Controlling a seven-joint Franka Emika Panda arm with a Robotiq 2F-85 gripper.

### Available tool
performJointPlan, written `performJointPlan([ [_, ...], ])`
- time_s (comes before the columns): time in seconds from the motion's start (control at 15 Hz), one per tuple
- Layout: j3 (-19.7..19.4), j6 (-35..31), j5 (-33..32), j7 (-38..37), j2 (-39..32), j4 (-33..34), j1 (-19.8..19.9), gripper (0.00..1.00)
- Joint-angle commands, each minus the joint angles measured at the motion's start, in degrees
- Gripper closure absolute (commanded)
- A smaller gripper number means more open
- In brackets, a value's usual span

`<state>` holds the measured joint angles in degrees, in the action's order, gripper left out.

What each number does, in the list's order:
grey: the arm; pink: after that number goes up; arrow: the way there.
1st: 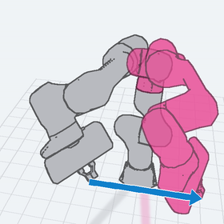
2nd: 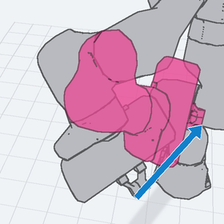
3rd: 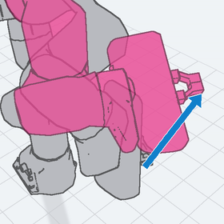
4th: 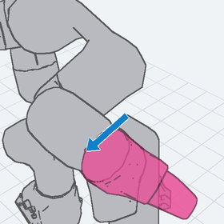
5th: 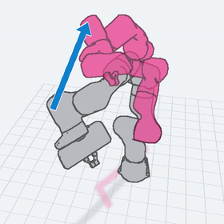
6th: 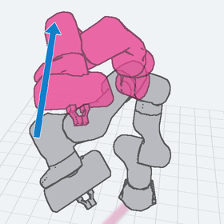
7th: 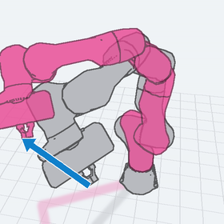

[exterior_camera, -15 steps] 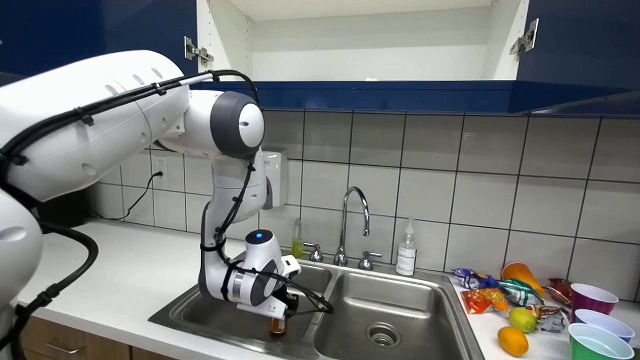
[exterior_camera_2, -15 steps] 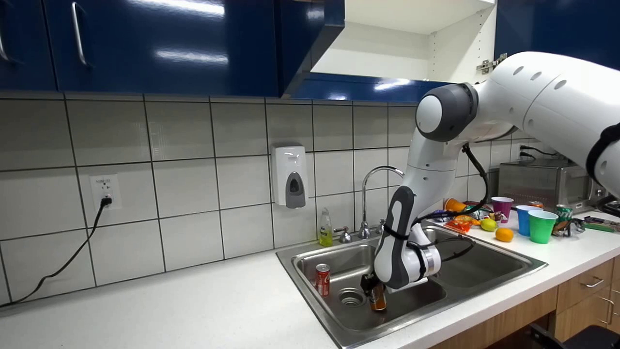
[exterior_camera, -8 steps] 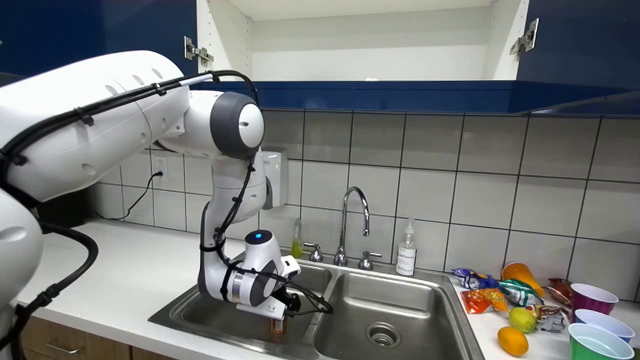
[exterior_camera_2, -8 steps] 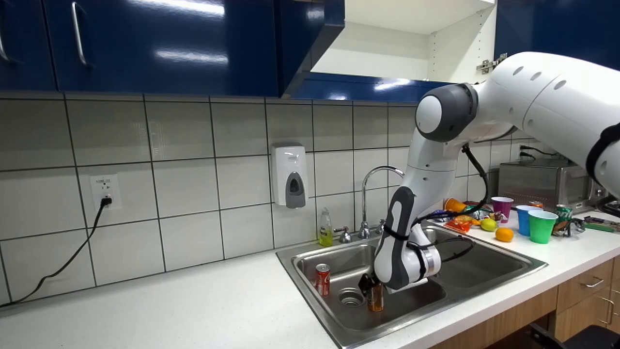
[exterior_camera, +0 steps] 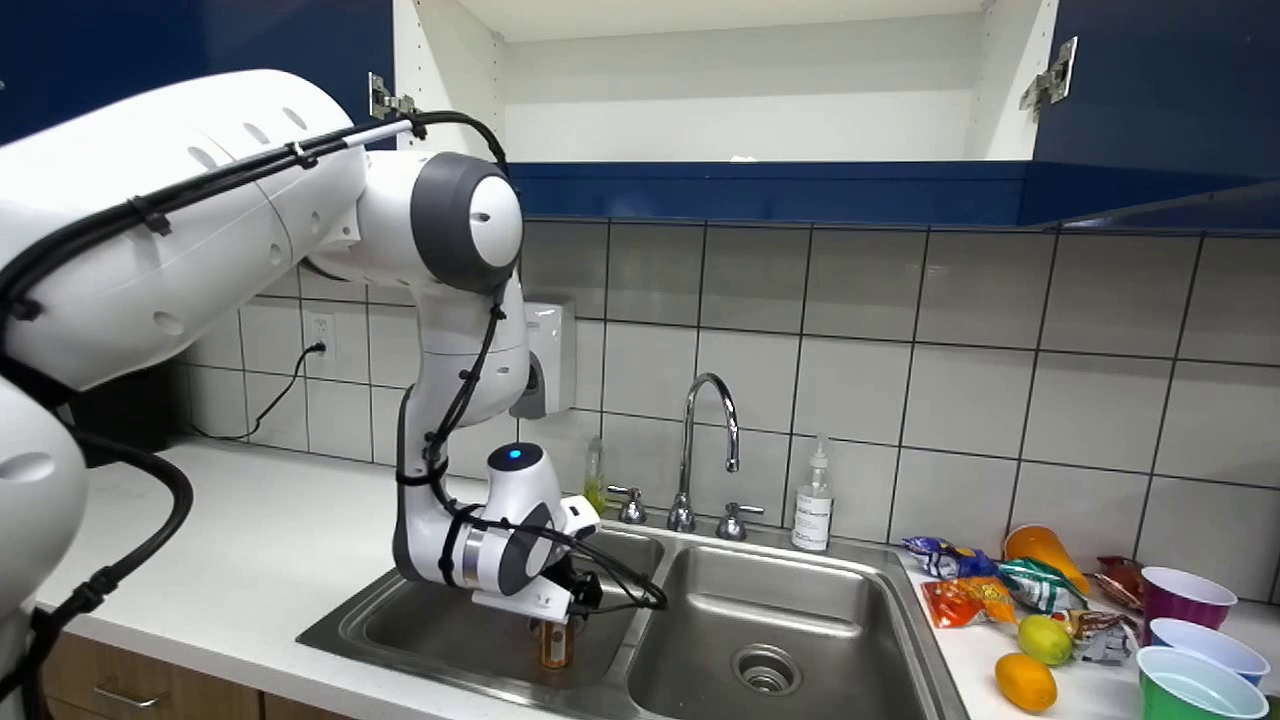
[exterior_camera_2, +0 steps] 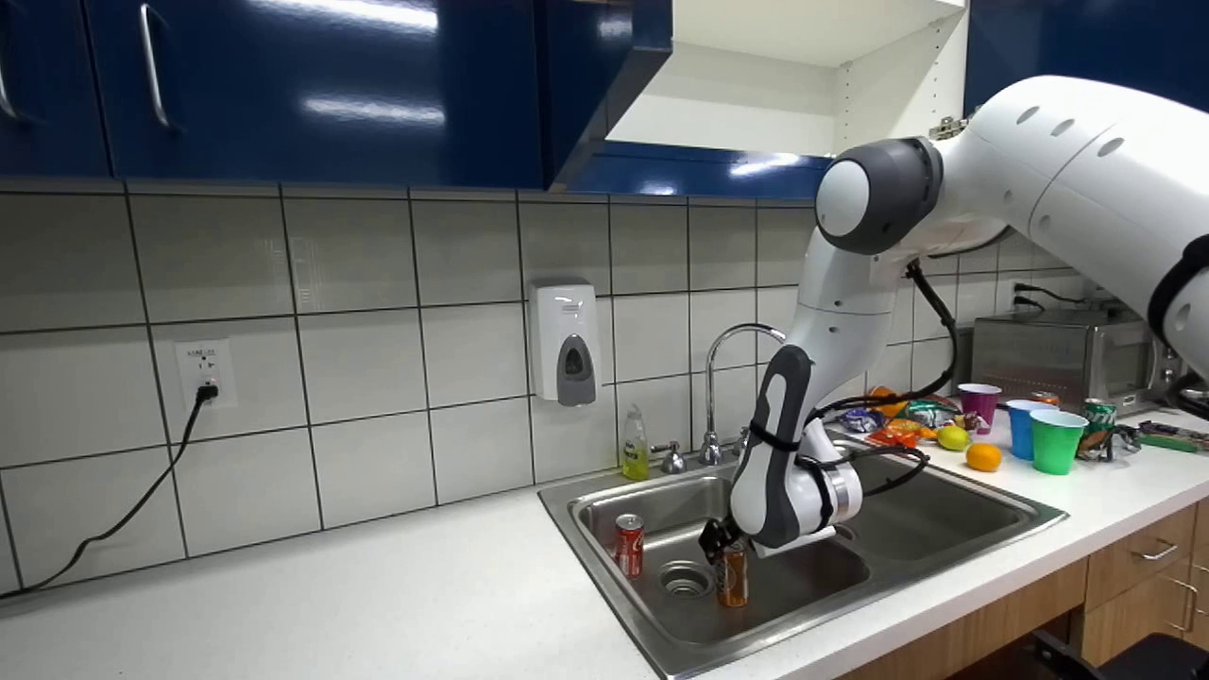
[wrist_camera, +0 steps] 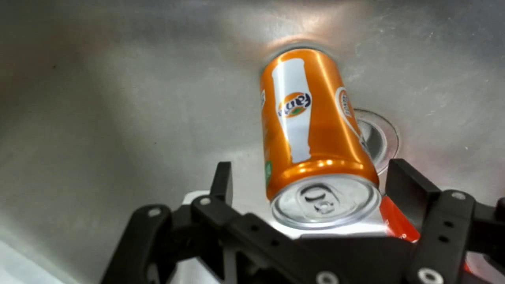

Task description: Remove the can from the top cabinet and put it in the sink

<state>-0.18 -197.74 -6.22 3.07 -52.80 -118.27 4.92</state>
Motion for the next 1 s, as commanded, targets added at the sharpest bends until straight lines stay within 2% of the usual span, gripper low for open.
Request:
performJointPlan([
  [0.0,-0.61,2.08,0.49,0.28,5.72,-4.91,-0.75,0.00],
  [0.27,-1.01,4.03,0.85,0.11,10.16,-8.08,-1.11,0.00],
  [0.4,-0.82,7.62,0.63,0.20,13.49,-10.13,-1.01,0.00],
  [0.93,3.67,30.93,1.99,1.65,27.07,-15.58,1.40,0.00],
])
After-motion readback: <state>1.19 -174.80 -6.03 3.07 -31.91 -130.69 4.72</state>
